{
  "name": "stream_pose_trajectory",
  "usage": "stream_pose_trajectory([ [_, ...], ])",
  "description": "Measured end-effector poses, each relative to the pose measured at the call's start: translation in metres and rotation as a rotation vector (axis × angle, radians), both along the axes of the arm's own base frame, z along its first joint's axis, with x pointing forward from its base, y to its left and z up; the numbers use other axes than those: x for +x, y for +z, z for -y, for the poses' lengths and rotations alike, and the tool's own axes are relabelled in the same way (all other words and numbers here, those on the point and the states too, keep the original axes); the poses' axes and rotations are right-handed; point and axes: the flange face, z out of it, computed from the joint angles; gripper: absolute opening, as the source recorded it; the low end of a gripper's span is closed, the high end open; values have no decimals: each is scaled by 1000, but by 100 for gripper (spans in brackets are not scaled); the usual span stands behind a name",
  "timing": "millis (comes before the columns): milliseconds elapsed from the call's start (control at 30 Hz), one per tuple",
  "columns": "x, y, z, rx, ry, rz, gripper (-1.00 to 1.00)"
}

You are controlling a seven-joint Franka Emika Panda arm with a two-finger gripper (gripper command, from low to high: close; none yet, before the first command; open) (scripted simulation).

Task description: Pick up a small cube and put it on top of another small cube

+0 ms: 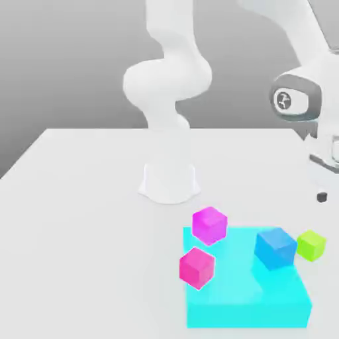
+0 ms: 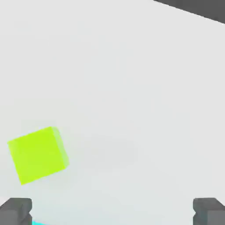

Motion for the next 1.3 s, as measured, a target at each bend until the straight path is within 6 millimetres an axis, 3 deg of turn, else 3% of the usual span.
stream_pose_trajectory([
  [67, -17, -28, -1, -38, 102, -16, 0],
  [233, -23, -84, -2, -51, 140, -22, 0],
  [267, -24, -93, -2, -51, 140, -23, -100],
  [467, -24, -98, -1, -53, 141, -24, -100],
  [567, -23, -78, -2, -54, 142, -23, -100],
  [700, -22, -36, 0, -53, 135, -24, -100],
  [733, -14, -25, 6, -52, 113, -25, -100],
  [900, 41, 36, 62, -47, -63, -31, -100],
  [1000, 60, 72, 97, -47, -147, -32, -100],
  [1067, 66, 71, 109, -46, -178, -34, -100],
  [1167, 68, 39, 114, -46, -189, -35, -100],
  [1200, 68, 29, 114, -47, -190, -34, 100],
  [1300, 68, 29, 115, -47, -190, -34, 100],
])
